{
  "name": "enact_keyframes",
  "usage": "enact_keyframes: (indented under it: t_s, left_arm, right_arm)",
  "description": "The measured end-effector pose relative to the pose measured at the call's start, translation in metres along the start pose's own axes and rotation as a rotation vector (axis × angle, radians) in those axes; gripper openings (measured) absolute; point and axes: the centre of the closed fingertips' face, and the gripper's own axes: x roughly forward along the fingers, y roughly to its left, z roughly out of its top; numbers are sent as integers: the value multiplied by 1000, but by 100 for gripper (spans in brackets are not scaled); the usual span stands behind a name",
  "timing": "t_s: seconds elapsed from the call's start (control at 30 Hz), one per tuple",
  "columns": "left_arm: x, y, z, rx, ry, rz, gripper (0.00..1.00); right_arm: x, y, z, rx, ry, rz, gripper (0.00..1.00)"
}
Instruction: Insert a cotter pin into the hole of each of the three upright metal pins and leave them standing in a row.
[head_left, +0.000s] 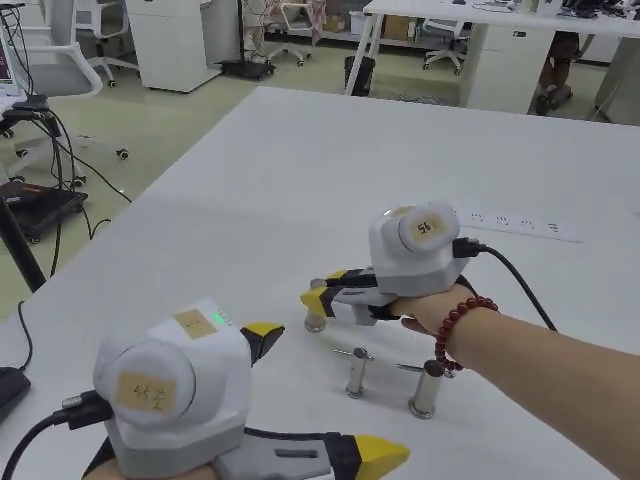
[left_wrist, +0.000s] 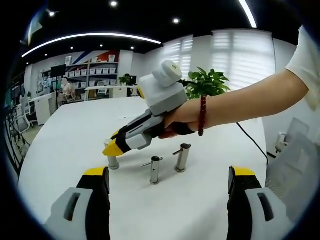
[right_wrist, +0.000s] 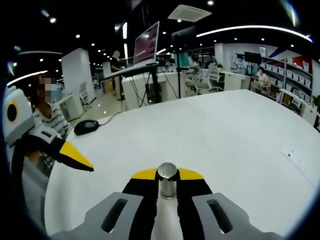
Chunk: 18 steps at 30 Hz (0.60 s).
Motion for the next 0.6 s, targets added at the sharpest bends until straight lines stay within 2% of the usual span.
enact_keyframes:
  t_s: [0.13,0.6]
  left_arm:
    - [0,0,0,2,4,0,99]
    - [0,-4,1,15,9,-5,99]
  right_arm:
    - [-7,-1,-4,-37,25,1,13]
    - [-48,-16,-20,-51,45,-17,13]
